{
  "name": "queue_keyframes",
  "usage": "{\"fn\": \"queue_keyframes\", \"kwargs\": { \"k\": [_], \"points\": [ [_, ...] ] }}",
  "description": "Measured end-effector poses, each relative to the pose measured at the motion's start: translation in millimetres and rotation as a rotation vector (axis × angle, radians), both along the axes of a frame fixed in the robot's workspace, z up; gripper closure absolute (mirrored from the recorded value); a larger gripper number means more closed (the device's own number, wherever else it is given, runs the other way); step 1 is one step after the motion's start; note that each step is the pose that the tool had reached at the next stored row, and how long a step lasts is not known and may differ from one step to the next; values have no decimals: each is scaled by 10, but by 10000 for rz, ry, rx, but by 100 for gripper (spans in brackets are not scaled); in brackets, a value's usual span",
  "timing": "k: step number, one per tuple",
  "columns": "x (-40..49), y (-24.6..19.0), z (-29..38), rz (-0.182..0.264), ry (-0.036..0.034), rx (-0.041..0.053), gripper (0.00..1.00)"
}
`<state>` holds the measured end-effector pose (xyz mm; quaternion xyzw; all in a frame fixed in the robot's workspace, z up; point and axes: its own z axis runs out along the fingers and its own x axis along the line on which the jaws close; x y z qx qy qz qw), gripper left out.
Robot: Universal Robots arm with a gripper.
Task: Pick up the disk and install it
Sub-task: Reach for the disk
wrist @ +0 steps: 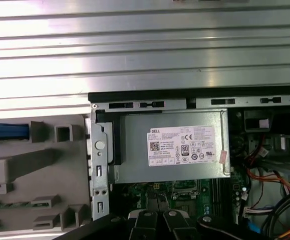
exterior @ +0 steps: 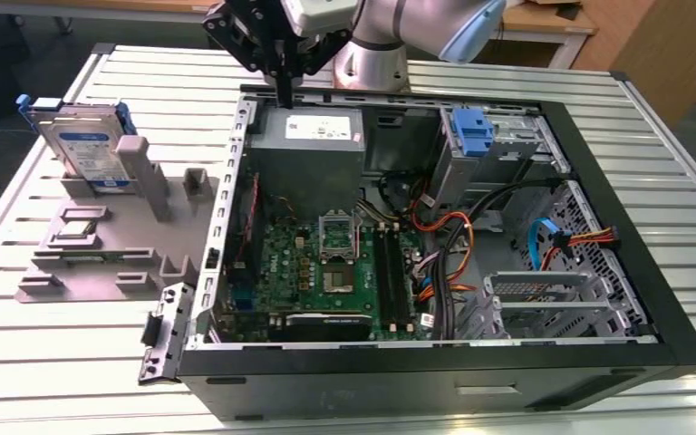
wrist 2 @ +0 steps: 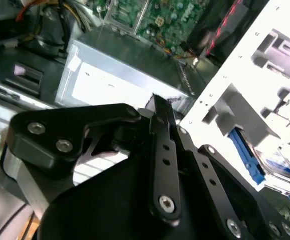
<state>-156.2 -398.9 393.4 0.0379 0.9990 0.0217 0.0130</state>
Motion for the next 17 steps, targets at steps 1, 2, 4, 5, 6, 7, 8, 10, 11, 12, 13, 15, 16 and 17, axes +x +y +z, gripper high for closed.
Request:
{"fn": "queue_keyframes", "kwargs": {
  "k": [1,2,4,5,6,7,8,10,11,12,13,15,16,17],
  "points": [
    [-30,0,0,1,-1,1,90],
    [-47,0,-1,1,-2,2,90],
    [-50,0,-1,1,-1,1,90],
    [-50,0,-1,2,-1,1,90],
    [-50,0,-1,2,-1,1,90],
    [-54,0,-1,1,-1,1,90],
    [-58,0,0,1,0,1,90],
    [-59,0,0,1,0,1,90],
    [-59,0,0,0,-1,1,90],
    [-59,0,0,1,-1,1,90],
    [-60,0,0,1,0,1,90],
    [-60,0,0,1,-1,1,90],
    [-61,0,0,1,-1,1,90],
    [-61,0,0,1,0,1,90]
  ]
}}
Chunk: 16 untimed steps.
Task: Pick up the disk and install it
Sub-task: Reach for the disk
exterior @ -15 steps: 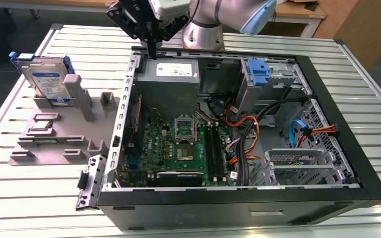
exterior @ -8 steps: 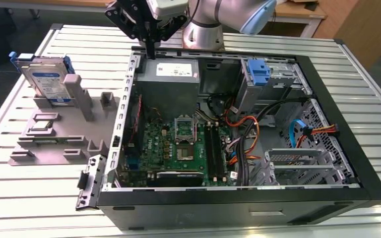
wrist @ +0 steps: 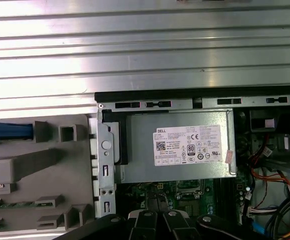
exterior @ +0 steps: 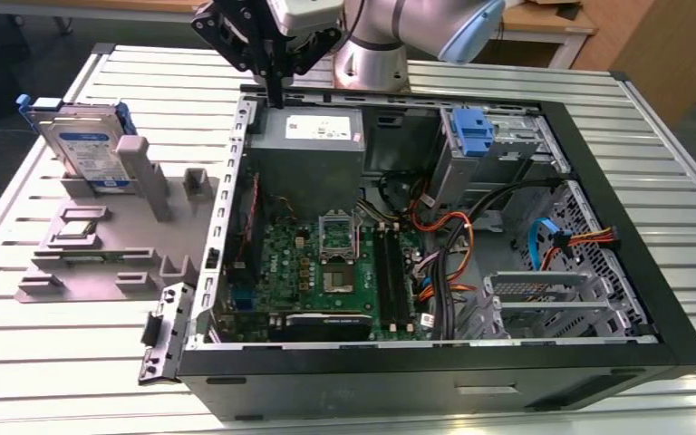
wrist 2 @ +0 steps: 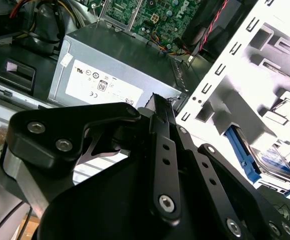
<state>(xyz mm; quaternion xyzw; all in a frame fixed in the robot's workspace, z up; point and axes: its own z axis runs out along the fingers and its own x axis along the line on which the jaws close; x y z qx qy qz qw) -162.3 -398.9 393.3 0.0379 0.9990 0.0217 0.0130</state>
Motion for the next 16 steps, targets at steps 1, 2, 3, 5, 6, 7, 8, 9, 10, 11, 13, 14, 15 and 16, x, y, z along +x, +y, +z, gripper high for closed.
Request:
{"fn": "queue_keyframes", "kwargs": {
  "k": [1,2,3,5,6,7,8,9,10,11,13,14,15,16],
  "points": [
    [0,0,0,0,0,0,90],
    [-1,0,0,0,0,0,90],
    [-11,0,0,0,0,0,90],
    [-25,0,0,0,0,0,90],
    [-39,0,0,0,0,0,90],
    [-39,0,0,0,0,0,90],
    [-39,0,0,0,0,0,90],
    [-40,0,0,0,0,1,90],
    [-40,0,0,0,0,0,90],
    [-40,0,0,0,0,0,90],
    [-41,0,0,0,0,0,90],
    [-41,0,0,0,-1,0,90],
    [-41,0,0,0,-1,0,90],
    [-42,0,0,0,-1,0,90]
  ]
}}
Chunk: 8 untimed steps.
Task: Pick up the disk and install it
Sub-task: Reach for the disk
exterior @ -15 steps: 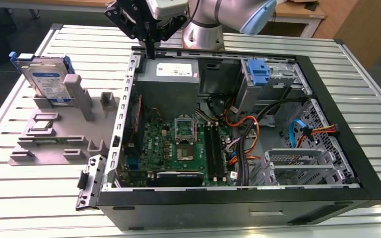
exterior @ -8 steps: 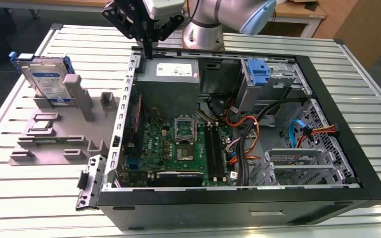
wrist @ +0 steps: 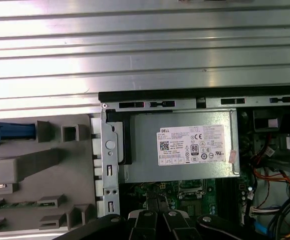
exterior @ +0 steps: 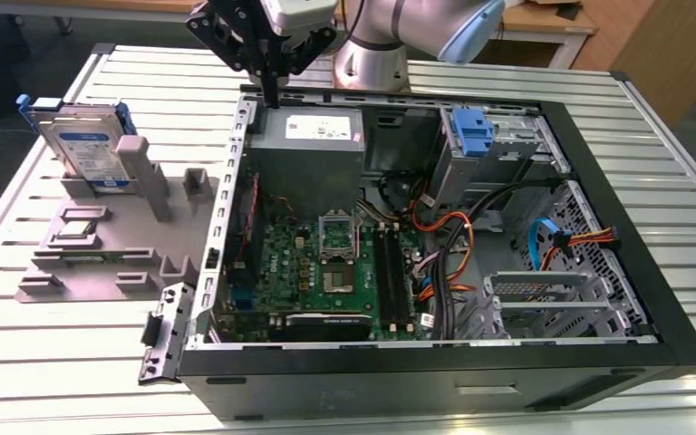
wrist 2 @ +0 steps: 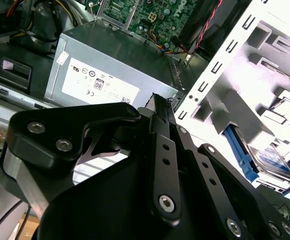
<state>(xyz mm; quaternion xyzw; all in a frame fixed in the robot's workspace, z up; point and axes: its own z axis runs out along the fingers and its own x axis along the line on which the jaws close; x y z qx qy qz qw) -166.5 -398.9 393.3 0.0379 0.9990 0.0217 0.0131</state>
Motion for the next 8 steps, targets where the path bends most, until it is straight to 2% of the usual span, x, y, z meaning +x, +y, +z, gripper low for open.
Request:
{"fn": "queue_keyframes", "kwargs": {
  "k": [5,8],
  "points": [
    [-96,12,0,0,0,-1,90],
    [-116,17,-1,0,-1,0,90]
  ]
}}
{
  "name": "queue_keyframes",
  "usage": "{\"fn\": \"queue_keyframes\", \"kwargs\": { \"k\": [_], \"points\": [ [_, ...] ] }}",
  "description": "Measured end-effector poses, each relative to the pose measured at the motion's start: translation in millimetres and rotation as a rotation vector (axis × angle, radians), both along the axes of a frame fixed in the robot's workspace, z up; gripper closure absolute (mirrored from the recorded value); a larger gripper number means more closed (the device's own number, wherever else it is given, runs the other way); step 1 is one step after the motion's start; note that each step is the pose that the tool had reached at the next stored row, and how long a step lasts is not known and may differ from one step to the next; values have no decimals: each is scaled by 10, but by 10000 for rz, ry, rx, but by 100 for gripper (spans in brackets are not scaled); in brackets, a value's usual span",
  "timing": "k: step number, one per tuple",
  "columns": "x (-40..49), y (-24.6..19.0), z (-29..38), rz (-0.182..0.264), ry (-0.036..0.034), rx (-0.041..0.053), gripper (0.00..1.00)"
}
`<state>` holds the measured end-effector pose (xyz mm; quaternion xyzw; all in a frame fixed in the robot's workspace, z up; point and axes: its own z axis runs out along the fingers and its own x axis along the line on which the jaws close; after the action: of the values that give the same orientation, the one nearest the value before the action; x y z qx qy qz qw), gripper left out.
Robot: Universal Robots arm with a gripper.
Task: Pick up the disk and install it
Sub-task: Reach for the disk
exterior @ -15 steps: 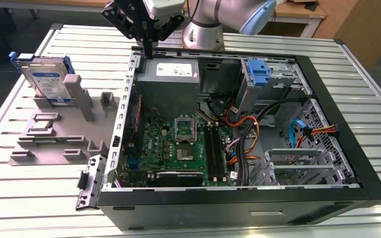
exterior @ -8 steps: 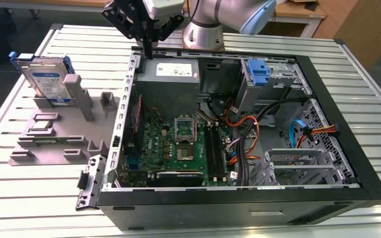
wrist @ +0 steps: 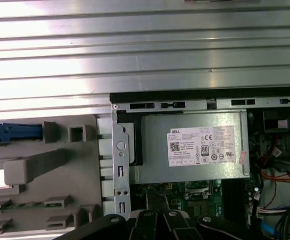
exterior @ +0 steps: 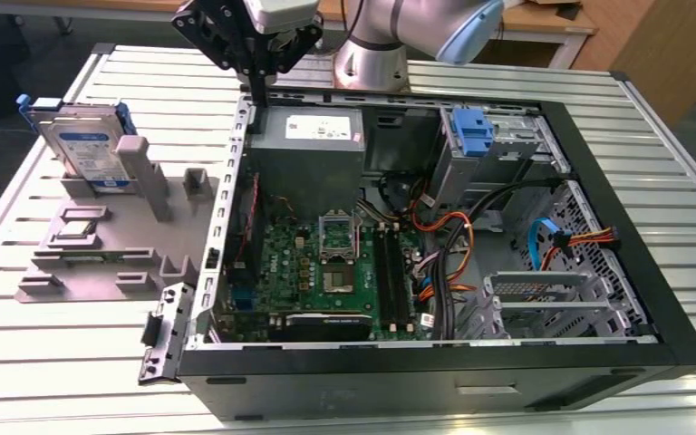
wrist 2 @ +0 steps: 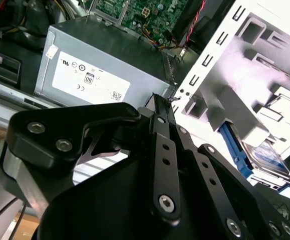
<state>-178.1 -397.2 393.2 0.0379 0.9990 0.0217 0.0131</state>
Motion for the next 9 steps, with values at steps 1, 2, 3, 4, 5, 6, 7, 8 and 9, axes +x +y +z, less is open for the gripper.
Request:
{"fn": "queue_keyframes", "kwargs": {
  "k": [1,2,3,4,5,6,7,8,9],
  "points": [
    [0,0,0,1,1,-1,90],
    [-1,0,1,1,1,-1,90],
    [-2,0,0,0,1,-1,90],
    [-2,0,0,-1,1,-1,90],
    [-3,0,0,0,0,0,90],
    [-3,0,0,0,1,0,90],
    [-4,0,1,-1,1,-1,90],
    [-4,0,0,0,1,0,90],
    [-6,0,0,0,1,0,90]
  ]
}}
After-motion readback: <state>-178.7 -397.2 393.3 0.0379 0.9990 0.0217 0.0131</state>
